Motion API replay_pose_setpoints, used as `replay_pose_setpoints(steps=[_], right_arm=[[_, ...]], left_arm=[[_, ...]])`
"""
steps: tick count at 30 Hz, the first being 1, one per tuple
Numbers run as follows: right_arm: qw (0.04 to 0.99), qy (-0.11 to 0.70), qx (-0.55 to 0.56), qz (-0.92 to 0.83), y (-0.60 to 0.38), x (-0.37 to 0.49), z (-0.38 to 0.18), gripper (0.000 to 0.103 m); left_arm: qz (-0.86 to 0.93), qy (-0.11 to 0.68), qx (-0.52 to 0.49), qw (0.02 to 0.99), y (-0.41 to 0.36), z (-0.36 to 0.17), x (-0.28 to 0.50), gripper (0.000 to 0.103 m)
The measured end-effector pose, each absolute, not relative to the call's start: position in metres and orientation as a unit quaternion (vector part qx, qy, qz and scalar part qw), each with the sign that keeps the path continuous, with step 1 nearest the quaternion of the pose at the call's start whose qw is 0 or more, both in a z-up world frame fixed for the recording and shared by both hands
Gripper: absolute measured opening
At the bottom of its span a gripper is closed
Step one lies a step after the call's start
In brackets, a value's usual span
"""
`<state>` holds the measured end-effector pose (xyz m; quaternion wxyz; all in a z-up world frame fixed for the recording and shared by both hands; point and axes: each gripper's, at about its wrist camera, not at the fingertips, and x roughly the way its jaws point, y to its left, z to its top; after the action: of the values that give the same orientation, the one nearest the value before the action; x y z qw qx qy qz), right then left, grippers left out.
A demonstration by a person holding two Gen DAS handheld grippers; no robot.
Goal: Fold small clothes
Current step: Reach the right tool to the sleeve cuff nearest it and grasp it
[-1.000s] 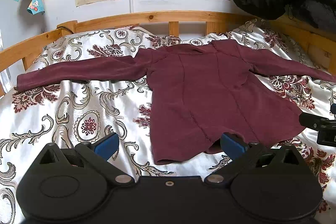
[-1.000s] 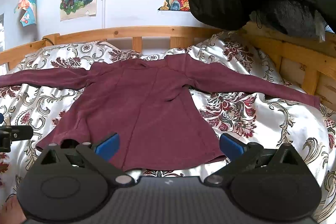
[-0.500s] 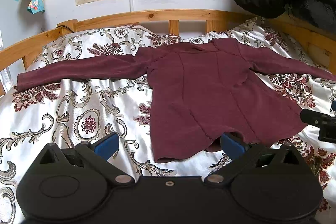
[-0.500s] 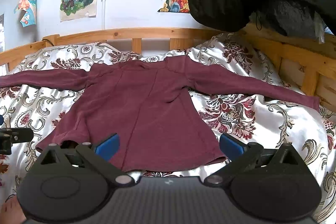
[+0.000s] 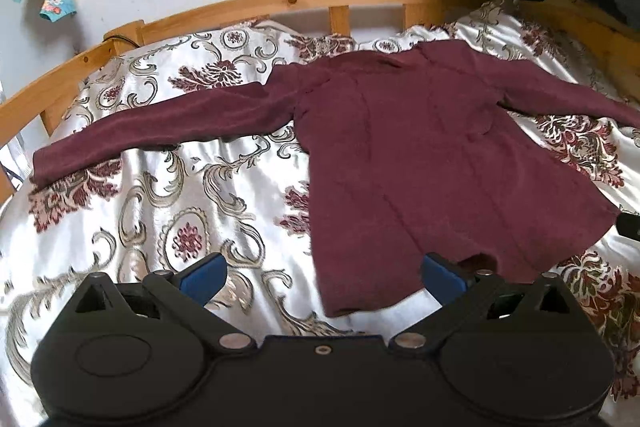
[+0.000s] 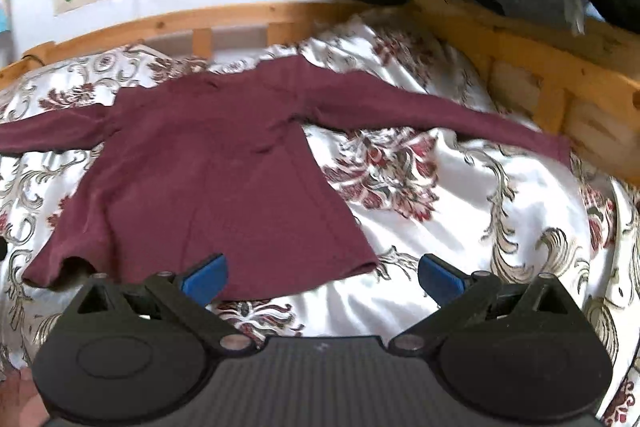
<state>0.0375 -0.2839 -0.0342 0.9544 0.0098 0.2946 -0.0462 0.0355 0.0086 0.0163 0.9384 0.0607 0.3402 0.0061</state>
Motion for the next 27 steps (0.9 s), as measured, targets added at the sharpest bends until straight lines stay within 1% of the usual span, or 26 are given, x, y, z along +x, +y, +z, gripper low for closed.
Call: replay_pose_setpoints(steps=[4,9,15,18,21,24,27], right_arm=[[0.954,0.294,0.028,-0.053,-0.297,0.045,-0.028,0.103],[0.957,0.281,0.051,-0.05,-0.317,0.061,-0.014,0.103],[0.963,0.251,0.082,-0.054,-0.352,0.089,0.004,0.103],[0.971,0.208,0.088,-0.076,-0.376,0.094,0.008,0.103],[0.973,0.17,0.113,-0.109,-0.404,0.091,0.007,0.103],[0.967,0.166,0.14,-0.137,-0.432,0.093,0.002,0.103],[0.959,0.185,0.156,-0.15,-0.454,0.1,-0.003,0.103]], left_arm=[[0.012,0.378,0.056,0.924,0.013,0.04,0.058,0.102],[0.021,0.395,0.02,0.918,0.017,0.071,0.086,0.102],[0.023,0.376,0.052,0.925,-0.008,0.097,0.114,0.102],[0.011,0.365,0.068,0.929,-0.027,0.096,0.126,0.102],[0.002,0.351,0.067,0.934,-0.044,0.083,0.131,0.102],[-0.008,0.349,0.058,0.935,-0.057,0.063,0.135,0.102],[-0.027,0.339,0.074,0.938,-0.073,0.044,0.139,0.102]])
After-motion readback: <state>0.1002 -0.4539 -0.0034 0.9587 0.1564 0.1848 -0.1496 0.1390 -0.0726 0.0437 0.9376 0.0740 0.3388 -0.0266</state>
